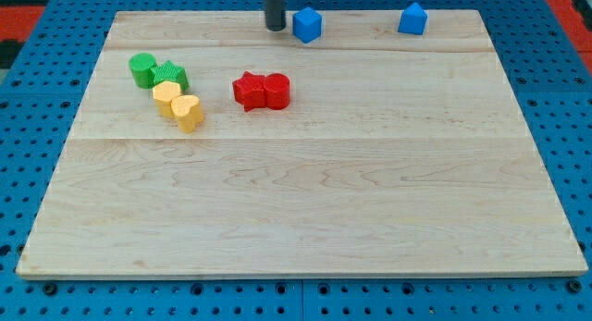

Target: Push the red star to the left of the blue cube

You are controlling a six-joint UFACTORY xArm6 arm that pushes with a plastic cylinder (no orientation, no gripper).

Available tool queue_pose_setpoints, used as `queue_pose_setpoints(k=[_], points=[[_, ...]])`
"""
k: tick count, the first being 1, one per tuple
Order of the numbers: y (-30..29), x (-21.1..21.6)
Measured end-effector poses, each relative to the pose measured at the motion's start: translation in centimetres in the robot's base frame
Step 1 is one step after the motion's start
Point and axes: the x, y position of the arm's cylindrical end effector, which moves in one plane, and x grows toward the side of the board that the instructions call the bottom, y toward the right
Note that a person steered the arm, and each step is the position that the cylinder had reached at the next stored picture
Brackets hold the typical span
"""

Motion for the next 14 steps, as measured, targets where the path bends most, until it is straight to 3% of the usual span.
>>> queue_pose_setpoints(k=[1, 2, 3, 4, 6, 7, 9, 10, 12, 13, 14], points=[[7.5, 0.8], [9.6, 1.7], [7.1, 7.7], [12.4, 14.8], [0.0, 21.5], [-6.1, 20.6], [-8.2, 15.1], [-6.5, 12.7], [3.6, 7.3], [8.1, 6.5], [9.7, 9.7]])
